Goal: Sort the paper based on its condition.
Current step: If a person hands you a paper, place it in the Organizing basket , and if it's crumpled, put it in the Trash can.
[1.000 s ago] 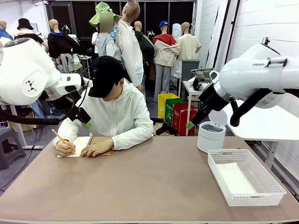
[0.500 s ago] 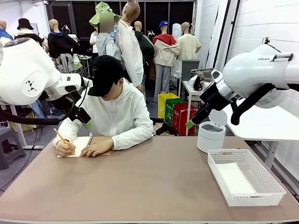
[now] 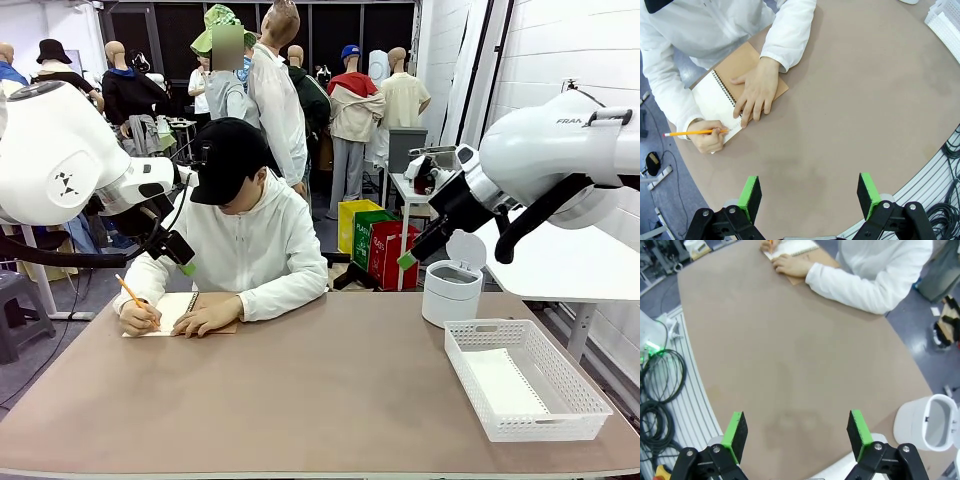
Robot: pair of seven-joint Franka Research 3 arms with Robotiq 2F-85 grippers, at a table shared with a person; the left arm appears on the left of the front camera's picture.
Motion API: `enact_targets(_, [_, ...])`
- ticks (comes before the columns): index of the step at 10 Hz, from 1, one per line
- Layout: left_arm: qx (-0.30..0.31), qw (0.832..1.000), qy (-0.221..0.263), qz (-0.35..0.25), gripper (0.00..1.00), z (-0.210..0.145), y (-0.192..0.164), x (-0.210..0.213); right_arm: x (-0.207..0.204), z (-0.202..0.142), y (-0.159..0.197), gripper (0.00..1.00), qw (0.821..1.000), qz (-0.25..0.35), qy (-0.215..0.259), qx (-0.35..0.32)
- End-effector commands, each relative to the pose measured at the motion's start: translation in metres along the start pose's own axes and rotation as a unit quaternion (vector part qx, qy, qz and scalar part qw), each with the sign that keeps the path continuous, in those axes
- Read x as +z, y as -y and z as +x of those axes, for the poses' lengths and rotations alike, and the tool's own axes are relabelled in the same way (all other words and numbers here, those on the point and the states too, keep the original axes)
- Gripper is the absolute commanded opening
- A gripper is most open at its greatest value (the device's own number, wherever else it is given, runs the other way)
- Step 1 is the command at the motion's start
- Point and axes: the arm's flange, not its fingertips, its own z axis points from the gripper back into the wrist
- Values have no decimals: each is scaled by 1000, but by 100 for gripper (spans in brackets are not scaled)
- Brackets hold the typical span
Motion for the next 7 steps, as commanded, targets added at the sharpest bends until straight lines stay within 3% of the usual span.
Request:
enact_targets(1, [0, 1000, 2, -2, 100, 0, -1, 1, -3, -5, -3, 100, 999, 4, 44, 22])
enact_targets(6, [0, 1000, 2, -2, 100, 0, -1, 1, -6, -8, -4, 100, 997, 20, 69, 24])
enact_targets(7, [0, 1000, 2, -2, 100, 0, -1, 1, 3, 0, -4, 100, 999, 11, 42, 17])
